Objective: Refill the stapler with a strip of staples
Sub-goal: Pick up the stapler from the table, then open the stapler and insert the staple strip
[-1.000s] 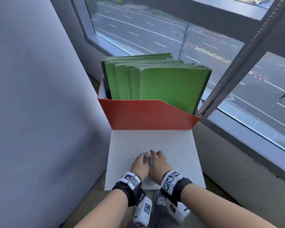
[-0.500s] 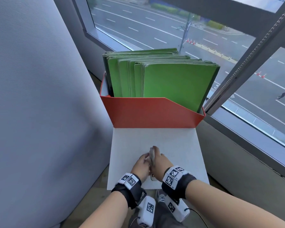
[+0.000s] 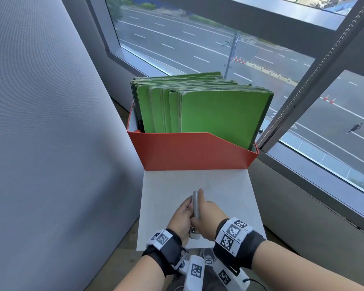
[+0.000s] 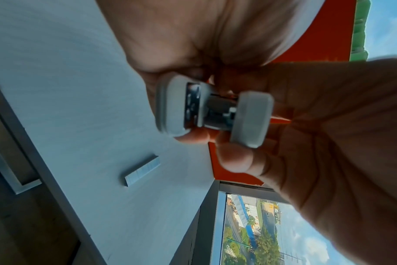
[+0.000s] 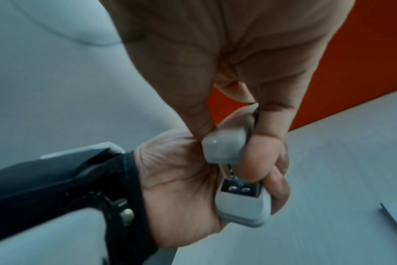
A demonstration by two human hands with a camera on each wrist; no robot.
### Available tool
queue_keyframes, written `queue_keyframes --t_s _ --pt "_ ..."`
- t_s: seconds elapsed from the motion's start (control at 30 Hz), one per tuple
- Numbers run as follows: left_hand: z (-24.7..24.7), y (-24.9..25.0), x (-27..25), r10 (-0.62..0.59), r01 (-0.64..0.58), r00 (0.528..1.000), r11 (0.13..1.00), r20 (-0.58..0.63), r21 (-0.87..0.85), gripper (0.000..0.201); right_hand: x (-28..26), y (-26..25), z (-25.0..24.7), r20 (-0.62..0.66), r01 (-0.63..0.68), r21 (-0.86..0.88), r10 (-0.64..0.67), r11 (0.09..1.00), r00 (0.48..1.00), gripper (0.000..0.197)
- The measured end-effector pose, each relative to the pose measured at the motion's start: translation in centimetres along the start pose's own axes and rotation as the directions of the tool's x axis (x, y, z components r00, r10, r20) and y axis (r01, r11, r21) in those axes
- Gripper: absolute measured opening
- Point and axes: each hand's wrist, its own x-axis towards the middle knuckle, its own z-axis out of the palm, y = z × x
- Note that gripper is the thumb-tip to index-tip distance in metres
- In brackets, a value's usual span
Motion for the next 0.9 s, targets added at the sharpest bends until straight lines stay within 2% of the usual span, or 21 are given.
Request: queue_keyframes --t_s 0.07,0.1,0.17,0.2,0.3,0.43,0.67,0.9 --pt "0.0 0.0 -0.2 0.016 -0.016 1.0 1.0 0.0 0.015 0.032 -0.1 -0.1 -0.7 0.028 -0.041 0.011 0.041 0.999 0.999 0.074" --pt "-0.2 0.0 -0.3 0.027 -0.027 1.0 0.999 -0.003 0.036 0.034 -0.1 -0.2 -1.2 0.05 -0.065 0.057 0.062 0.996 0.997 0.062" --pt "-0.9 -0.1 -0.5 0.042 -0.043 0.999 0.996 0.008 0.077 0.037 -0.3 -0.3 -2.6 0.105 -0.1 0.136 0.086 0.986 0.991 0.023" --pt "-1.2 0.0 -0.6 0.042 -0.043 0.999 0.995 0.019 0.084 0.036 -0.3 -0.4 -3.3 0.127 -0.101 0.125 0.085 0.987 0.988 0.013" --pt "-1.5 0.2 -0.8 0.049 -0.053 0.998 0.994 0.044 0.097 0.034 -0.3 -0.8 -4.8 0.154 -0.063 0.011 0.06 0.998 0.986 0.02" --pt "-1.6 0.6 -1.1 0.051 -0.06 0.996 0.99 0.069 0.125 0.034 0.1 -1.3 -6.9 0.056 -0.009 -0.019 0.01 1.0 0.998 0.03" --pt "-1.6 0.8 -2.0 0.029 -0.041 0.996 0.991 0.089 0.129 0.032 3.1 -1.6 -9.3 -0.065 0.027 0.064 -0.023 0.998 0.998 0.014" --pt "-1.5 0.5 -2.7 0.023 -0.036 0.994 0.992 0.106 0.122 0.032 5.7 -0.4 -10.1 -0.047 0.028 0.139 -0.022 0.99 0.999 0.023"
